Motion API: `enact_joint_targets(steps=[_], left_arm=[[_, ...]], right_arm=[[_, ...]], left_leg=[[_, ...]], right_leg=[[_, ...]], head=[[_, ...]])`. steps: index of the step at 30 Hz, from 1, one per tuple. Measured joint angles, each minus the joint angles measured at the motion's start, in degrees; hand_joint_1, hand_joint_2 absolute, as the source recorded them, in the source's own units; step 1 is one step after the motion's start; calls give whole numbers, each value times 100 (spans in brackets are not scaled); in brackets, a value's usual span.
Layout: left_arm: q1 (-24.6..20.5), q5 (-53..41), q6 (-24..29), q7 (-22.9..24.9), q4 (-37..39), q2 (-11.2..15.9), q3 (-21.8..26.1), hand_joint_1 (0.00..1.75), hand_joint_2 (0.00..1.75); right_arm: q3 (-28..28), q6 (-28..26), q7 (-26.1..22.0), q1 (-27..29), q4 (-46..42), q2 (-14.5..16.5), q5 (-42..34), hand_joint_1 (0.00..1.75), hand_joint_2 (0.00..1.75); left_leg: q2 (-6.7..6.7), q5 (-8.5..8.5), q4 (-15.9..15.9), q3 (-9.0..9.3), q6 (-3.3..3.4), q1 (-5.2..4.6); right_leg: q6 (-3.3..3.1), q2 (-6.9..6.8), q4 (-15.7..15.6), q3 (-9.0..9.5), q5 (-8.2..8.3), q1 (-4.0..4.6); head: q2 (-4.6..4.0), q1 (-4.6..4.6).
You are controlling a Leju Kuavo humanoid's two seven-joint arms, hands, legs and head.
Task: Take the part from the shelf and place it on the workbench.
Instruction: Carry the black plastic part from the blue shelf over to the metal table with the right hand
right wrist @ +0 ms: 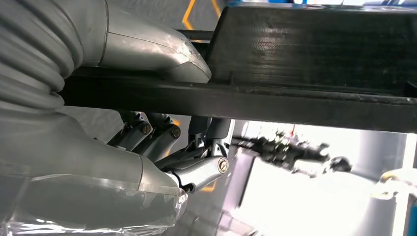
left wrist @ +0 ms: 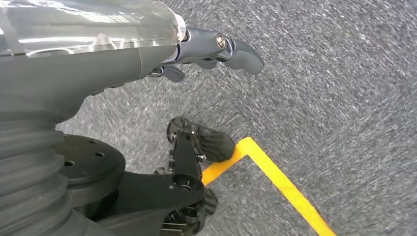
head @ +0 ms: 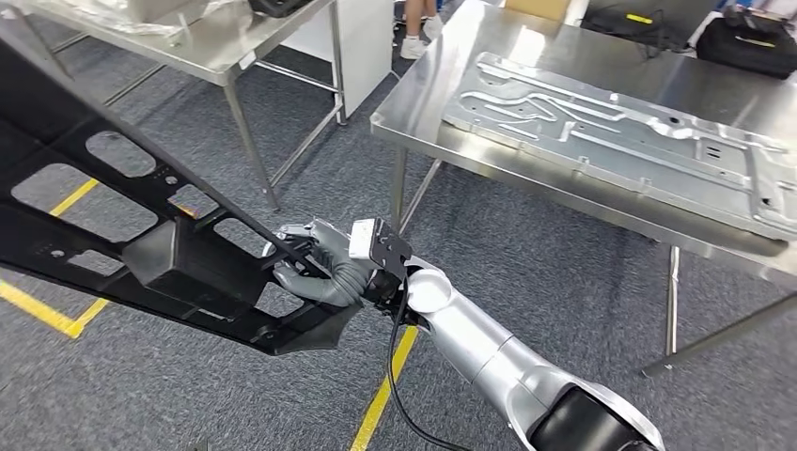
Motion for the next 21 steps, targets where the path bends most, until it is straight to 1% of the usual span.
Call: enact_joint_targets(steps=[1,2,3,4,5,6,7,8,9,10,11,12,13,14,15,16,17,18,19,20,21], left_arm=[[-6,-2,-2,6,0,0,0,0,175],[-14,-3,-3,12,0,-2,-1,0,175],[-23,-4,-5,19,0,-5,-1,0,175],[-29,-5,-7,24,0,-12,-2,0,175],[-34,-5,-6,28,0,-18,-2,0,175],[-37,-5,-5,31,0,-22,-2,0,175],[-42,-5,-5,32,0,-26,-2,0,175],[-47,-5,-4,33,0,-30,-3,0,175],[-54,-4,-4,33,0,-32,-3,0,175],[-62,-3,-5,33,0,-35,-4,0,175],[-65,-1,-5,32,0,-37,-4,0,175],[-64,3,-5,31,0,-36,-4,0,175],[-57,6,-6,30,0,-36,-4,0,175],[-44,9,-5,30,0,-36,-4,0,175],[-33,12,-5,30,0,-36,-4,0,175],[-25,13,-5,30,0,-36,-3,0,175],[-23,13,-5,30,0,-34,-3,0,175],[-25,13,-5,30,0,-33,-2,0,175],[-28,13,-4,30,0,-31,-2,0,175],[-32,13,-4,30,0,-30,-2,0,175],[-33,14,-2,30,0,-30,-2,0,175]], right_arm=[[0,-4,2,2,2,-12,4,175,175],[0,-7,3,-1,4,-20,4,175,175],[0,-8,3,-9,4,-24,4,175,175],[0,-8,2,-21,4,-25,4,175,175],[0,-6,0,-32,4,-26,4,175,175],[-1,-3,-2,-40,5,-29,4,175,175],[-2,1,-4,-45,7,-34,3,175,175],[-4,5,-5,-45,8,-40,3,175,175],[-7,8,-8,-49,10,-45,2,175,175],[-8,10,-13,-58,14,-47,2,175,175],[-9,18,-24,-67,17,-46,1,175,175],[-8,30,-38,-75,26,-46,1,175,175],[-7,45,-52,-75,37,-48,2,175,175],[-5,64,-62,-67,51,-53,3,175,175],[-4,77,-68,-57,68,-61,4,175,175],[-3,84,-72,-50,80,-69,4,175,175],[-3,84,-74,-47,89,-74,4,175,175],[-2,81,-78,-48,91,-76,4,175,175],[-3,79,-83,-52,92,-77,4,175,175],[-3,77,-89,-55,93,-77,4,175,175],[-3,76,-96,-58,97,-80,4,175,175]], left_leg=[[64,-7,0,7,-1,-5],[122,-17,0,20,-6,-10],[176,-28,-3,36,-15,-17],[225,-41,-3,49,-31,-31],[271,-53,-6,60,-53,-43],[319,-61,-14,71,-79,-52],[370,-65,-29,87,-106,-60],[413,-77,-45,104,-138,-63],[376,-108,-30,120,-167,-61],[274,-191,73,94,-188,-57],[135,-328,296,5,-203,-52],[-16,-501,634,-141,-211,-44],[-98,-675,1031,-335,-217,-42],[-130,-779,1365,-510,-226,-42],[-140,-773,1523,-611,-232,-42],[-144,-650,1454,-606,-233,-39],[-163,-435,1165,-497,-231,-34],[-224,-212,754,-330,-225,-23],[-309,-65,388,-169,-216,-17],[-378,17,140,-61,-200,-10],[-424,30,25,-11,-176,-13]], right_leg=[[-10,-17,-135,60,132,0],[-36,-65,-484,233,335,10],[-78,-174,-917,453,508,37],[-125,-280,-1282,636,629,74],[-168,-358,-1524,754,685,111],[-199,-386,-1623,795,680,139],[-220,-336,-1635,790,683,151],[-246,-270,-1666,806,698,129],[-271,-209,-1712,835,718,107],[-302,-152,-1757,866,741,81],[-328,-97,-1796,898,758,55],[-341,-42,-1807,908,762,54],[-353,18,-1803,908,762,53],[-355,90,-1799,908,760,55],[-355,166,-1790,908,758,56],[-349,245,-1776,908,754,55],[-337,321,-1754,909,746,49],[-317,390,-1724,905,730,42],[-291,450,-1684,890,712,45],[-262,504,-1653,868,701,45],[-233,548,-1634,845,698,43]], head=[[0,0],[0,-1],[0,0],[0,0],[0,-1],[0,-1],[0,-1],[0,-1],[0,-1],[0,-2],[0,-2],[0,-3],[0,-3],[0,-3],[0,-3],[0,-3],[0,-3],[0,-3],[-1,-3],[-1,-3],[-1,-3]])
